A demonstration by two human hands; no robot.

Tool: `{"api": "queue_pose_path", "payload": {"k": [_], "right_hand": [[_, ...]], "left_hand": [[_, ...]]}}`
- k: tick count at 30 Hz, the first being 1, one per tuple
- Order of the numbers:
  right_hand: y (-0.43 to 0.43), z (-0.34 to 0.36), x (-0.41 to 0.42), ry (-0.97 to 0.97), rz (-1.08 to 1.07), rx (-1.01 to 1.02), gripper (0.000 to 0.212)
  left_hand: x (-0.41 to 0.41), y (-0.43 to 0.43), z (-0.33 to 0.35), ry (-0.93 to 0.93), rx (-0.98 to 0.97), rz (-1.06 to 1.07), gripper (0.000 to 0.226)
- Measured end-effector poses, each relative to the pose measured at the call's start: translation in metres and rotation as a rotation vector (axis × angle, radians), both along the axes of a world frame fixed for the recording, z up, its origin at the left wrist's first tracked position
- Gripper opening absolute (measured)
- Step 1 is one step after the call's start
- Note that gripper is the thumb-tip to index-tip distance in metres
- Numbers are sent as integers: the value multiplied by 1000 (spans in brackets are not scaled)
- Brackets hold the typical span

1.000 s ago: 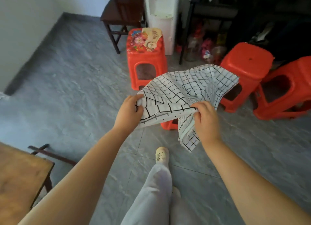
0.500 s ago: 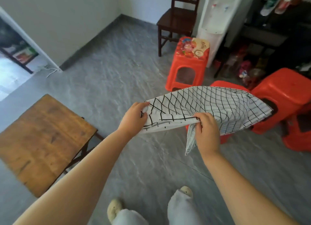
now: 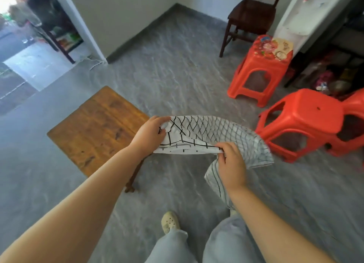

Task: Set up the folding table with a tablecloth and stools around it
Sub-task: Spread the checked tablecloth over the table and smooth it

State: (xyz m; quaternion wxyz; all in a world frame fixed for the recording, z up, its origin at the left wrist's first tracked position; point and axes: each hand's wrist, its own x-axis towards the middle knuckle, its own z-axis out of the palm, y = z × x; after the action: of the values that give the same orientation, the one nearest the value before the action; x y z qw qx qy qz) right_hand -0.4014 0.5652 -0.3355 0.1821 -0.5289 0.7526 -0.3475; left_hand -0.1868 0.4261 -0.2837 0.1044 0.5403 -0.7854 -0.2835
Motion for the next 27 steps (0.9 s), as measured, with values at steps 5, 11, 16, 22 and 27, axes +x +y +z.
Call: {"api": "queue_pose_path", "payload": {"k": [5,11,16,22,27], "right_hand": [[-9,-10,75,-65,136,97,21],[-25,-18,132,-121,335,217,18],[-32,-24,156,-143,594,310,19],[-51,-15,162,-192,788,351,17],[-72,-7,153,-178,1078,517,39]], "left_hand": [[78,5,-1,-22,15,103,46],[144,19,-6,-61,45,248,46],[166,24,4,-141,58,198,50],[172,35,25,-171,65,222,48],[173,47,37,-75,59,308,48]]}}
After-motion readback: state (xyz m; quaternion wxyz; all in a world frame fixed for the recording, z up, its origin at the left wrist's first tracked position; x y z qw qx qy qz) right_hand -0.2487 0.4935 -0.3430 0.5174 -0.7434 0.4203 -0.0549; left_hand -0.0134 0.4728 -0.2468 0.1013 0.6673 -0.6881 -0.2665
